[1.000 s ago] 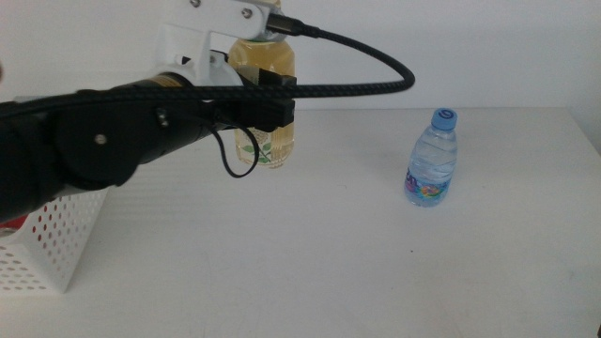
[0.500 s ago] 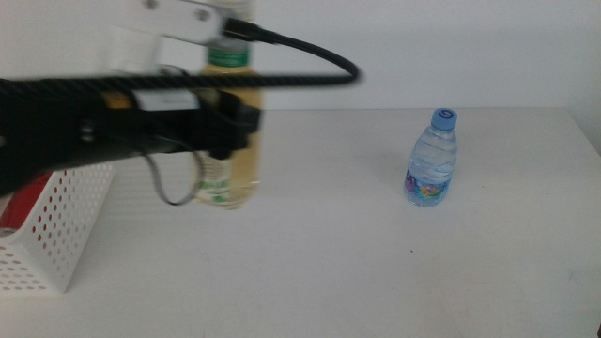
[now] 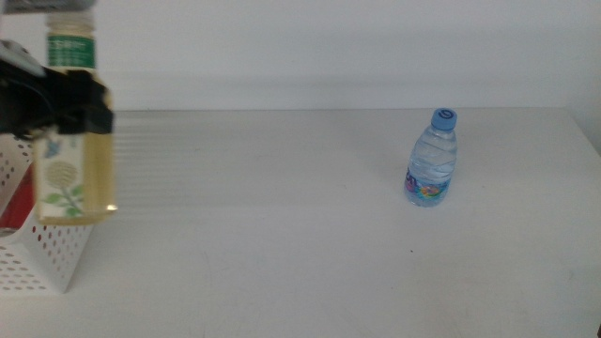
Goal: Use arms to grab the bottles and put them into the dustbin to the left of the table.
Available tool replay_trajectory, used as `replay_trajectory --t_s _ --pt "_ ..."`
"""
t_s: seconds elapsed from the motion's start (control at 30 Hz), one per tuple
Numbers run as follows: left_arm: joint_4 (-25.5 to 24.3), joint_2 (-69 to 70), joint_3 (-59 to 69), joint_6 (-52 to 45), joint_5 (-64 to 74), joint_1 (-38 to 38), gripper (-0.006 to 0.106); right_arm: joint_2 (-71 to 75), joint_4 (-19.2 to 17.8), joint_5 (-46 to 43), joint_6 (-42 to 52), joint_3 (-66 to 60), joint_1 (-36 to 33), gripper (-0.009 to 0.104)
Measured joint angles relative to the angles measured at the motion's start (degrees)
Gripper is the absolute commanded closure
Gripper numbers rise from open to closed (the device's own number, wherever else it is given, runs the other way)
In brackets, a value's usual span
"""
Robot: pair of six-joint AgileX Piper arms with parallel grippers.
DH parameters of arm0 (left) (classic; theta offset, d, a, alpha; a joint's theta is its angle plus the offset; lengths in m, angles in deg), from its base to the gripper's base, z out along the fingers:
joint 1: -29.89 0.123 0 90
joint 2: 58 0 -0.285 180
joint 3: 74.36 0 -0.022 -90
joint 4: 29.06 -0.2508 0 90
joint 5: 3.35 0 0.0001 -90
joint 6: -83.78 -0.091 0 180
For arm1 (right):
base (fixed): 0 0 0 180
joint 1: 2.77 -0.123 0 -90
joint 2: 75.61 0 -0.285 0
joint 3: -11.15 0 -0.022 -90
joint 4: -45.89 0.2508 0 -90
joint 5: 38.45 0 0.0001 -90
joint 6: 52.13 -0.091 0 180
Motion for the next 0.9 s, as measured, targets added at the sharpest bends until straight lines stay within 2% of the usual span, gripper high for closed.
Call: replay_trajectory --t_s 0.6,0.9 --pt "2.79 -17.22 -18.81 -5.11 20.54 15.98 0.105 0.0 0.0 0.0 0.0 0.0 0.0 0.027" --pt "2.62 -23.88 -32.02 -6.33 21.36 21.18 0.105 0.0 0.0 0.0 0.0 0.0 0.0 0.027"
